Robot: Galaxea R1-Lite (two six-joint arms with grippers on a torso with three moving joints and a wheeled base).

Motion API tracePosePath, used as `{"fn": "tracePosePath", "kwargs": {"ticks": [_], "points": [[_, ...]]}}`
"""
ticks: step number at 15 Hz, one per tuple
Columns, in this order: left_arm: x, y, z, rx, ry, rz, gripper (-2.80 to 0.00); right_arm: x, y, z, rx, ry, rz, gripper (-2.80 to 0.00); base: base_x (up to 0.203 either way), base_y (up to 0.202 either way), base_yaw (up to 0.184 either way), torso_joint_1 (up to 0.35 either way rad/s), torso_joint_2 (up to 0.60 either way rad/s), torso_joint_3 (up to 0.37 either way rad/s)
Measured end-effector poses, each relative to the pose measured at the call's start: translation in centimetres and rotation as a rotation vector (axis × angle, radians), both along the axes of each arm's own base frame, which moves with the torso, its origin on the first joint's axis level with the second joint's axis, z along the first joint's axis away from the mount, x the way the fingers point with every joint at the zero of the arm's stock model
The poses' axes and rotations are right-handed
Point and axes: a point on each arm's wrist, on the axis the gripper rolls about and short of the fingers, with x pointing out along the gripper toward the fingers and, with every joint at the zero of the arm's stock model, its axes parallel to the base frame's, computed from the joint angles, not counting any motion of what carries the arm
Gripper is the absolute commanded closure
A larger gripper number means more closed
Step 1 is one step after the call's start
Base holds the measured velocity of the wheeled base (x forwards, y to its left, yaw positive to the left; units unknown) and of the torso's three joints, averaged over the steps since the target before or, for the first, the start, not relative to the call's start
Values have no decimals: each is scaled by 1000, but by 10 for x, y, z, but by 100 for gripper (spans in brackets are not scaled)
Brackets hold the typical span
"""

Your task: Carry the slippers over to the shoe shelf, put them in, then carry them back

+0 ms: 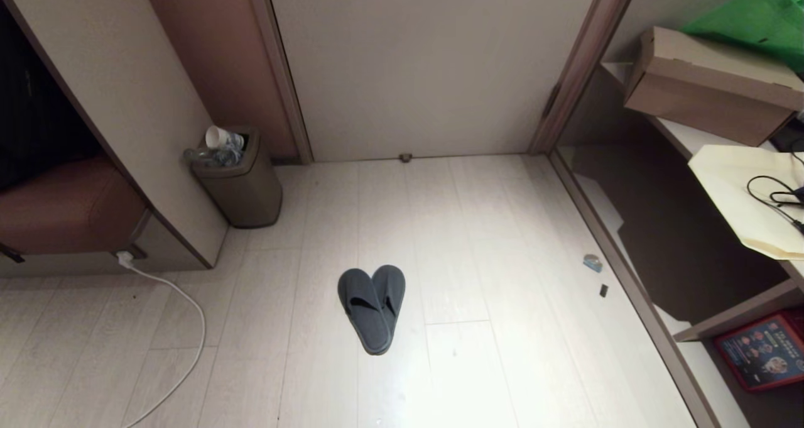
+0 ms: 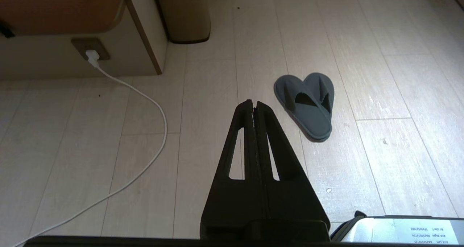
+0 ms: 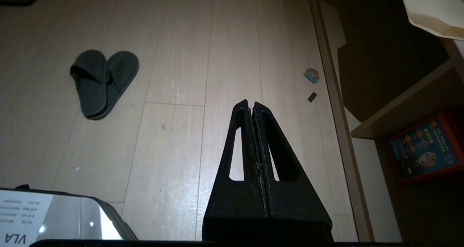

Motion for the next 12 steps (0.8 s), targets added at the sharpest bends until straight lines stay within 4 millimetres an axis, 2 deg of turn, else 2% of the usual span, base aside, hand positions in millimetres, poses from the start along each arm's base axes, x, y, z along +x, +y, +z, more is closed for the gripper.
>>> {"fn": "tracePosePath", "kwargs": {"ticks": [12], "points": [[0,0,0,0,0,0,0,0,0,0,1,0,0,0,0,0,0,2,2,201]]}}
